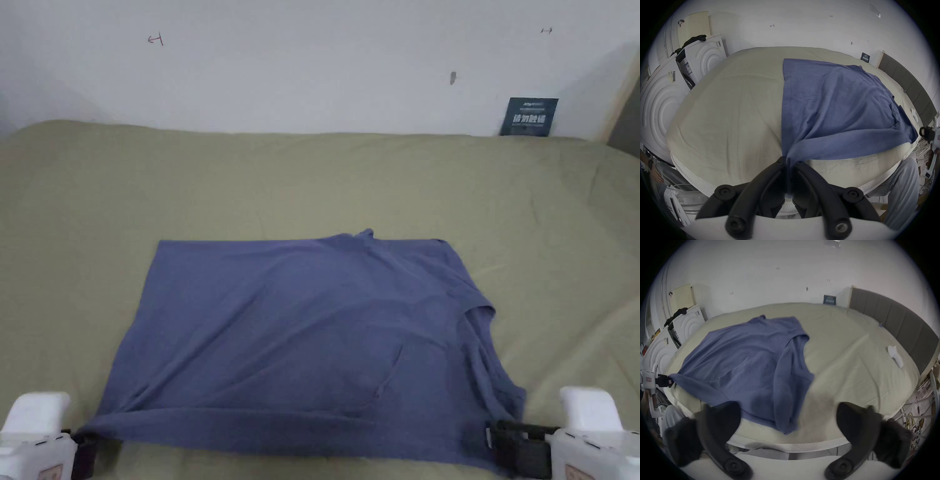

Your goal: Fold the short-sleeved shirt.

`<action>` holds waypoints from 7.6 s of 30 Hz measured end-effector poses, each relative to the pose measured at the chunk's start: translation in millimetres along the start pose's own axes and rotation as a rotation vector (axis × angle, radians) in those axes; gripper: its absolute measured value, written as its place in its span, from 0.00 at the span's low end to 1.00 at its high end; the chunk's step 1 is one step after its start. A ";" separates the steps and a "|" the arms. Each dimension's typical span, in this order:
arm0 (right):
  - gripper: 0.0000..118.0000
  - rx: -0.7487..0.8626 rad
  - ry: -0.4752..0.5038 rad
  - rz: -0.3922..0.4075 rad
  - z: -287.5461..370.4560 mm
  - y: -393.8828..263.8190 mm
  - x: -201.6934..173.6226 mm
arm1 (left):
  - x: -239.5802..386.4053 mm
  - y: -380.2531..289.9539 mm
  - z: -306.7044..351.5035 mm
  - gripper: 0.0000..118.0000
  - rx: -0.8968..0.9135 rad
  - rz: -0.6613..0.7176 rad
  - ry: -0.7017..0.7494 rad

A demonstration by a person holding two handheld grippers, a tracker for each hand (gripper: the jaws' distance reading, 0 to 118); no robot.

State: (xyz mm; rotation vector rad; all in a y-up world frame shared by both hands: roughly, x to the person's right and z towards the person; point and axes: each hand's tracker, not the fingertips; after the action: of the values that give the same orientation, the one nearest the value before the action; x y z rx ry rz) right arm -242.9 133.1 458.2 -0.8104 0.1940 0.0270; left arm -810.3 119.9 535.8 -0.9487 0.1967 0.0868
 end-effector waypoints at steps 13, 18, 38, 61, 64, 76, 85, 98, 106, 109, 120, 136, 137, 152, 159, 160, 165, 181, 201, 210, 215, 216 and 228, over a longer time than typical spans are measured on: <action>0.06 -0.031 0.007 -0.007 -15.0 -14.5 14.7 | -9.1 2.0 -1.5 0.04 -0.012 0.019 -0.024; 0.06 0.024 0.014 0.026 4.2 14.9 10.2 | -13.6 18.6 9.2 0.04 0.009 -0.009 -0.052; 0.06 0.003 -0.052 0.092 -125.2 186.8 -11.2 | -0.3 182.0 -76.3 0.04 0.012 -0.052 -0.061; 0.02 0.069 -0.080 -0.003 -40.1 103.4 -20.8 | 2.2 105.0 -55.6 0.00 0.089 0.097 -0.010; 0.02 -0.016 -0.016 -0.077 -106.6 87.0 30.2 | 6.6 97.8 -58.1 0.00 0.072 0.114 -0.034; 0.02 0.051 -0.079 -0.008 -82.1 78.7 0.1 | 13.5 123.5 -89.8 1.00 0.053 0.082 0.051; 0.02 0.005 -0.074 0.008 -93.6 86.8 0.9 | 13.0 121.7 -102.4 0.07 0.003 0.069 -0.004; 0.63 -0.122 -0.031 -0.033 -135.9 98.1 12.1 | 11.1 123.5 -105.7 0.07 -0.013 0.056 -0.009; 0.10 -0.087 -0.033 -0.028 -115.3 96.9 8.0 | 11.7 125.2 -92.5 0.07 -0.020 0.027 -0.005; 0.10 -0.072 -0.038 -0.005 -100.1 100.0 10.6 | 8.0 121.9 -75.8 0.07 -0.007 0.033 -0.010; 0.10 -0.067 -0.001 0.008 -10.9 34.0 5.3 | -9.4 32.0 5.1 0.07 -0.015 0.040 -0.031; 1.00 -0.061 -0.011 -0.028 14.7 -2.2 1.3 | -21.9 -8.3 16.5 1.00 -0.016 0.084 -0.008; 0.96 -0.032 -0.038 -0.013 18.6 5.0 -0.7 | -25.5 -0.6 27.7 1.00 0.052 0.108 -0.003; 0.01 0.468 -0.103 0.041 67.5 93.6 -61.7 | 55.2 85.6 117.3 0.00 0.605 0.020 0.110; 0.01 0.466 -0.077 0.009 50.2 107.7 -62.7 | 51.2 106.2 88.2 0.00 0.551 0.050 0.072; 0.01 0.461 -0.075 0.006 45.4 109.9 -62.5 | 48.3 111.5 79.6 0.00 0.521 0.068 0.063; 0.01 0.401 -0.075 0.001 11.9 121.5 -60.0 | 29.6 145.7 5.4 0.00 0.290 0.018 0.087; 0.02 0.139 -0.086 -0.029 -104.2 139.0 -20.5 | -10.6 205.3 -179.4 0.90 -0.112 0.030 0.120; 0.88 -0.300 -0.087 0.021 -247.5 195.7 29.0 | 5.2 204.6 -146.5 0.02 -0.116 0.032 0.012; 0.03 -0.245 0.029 -0.052 -199.5 203.1 37.7 | -4.8 206.0 -145.6 0.02 -0.120 0.053 -0.010; 0.03 -0.198 0.013 -0.014 -160.8 207.7 31.6 | -14.5 205.7 -104.6 0.02 -0.048 0.081 -0.042; 0.03 -0.186 0.021 -0.006 -150.3 207.7 29.8 | -16.7 204.6 -95.4 0.02 -0.035 0.082 -0.052; 0.03 -0.021 0.097 -0.013 -13.8 130.6 25.6 | -33.6 115.4 14.5 0.02 0.122 0.058 -0.083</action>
State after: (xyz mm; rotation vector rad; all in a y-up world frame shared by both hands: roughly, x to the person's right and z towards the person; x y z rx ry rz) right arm -232.9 211.9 350.6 -0.8348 0.2805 -0.0223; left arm -859.8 199.1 458.8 -0.8159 0.1507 0.1654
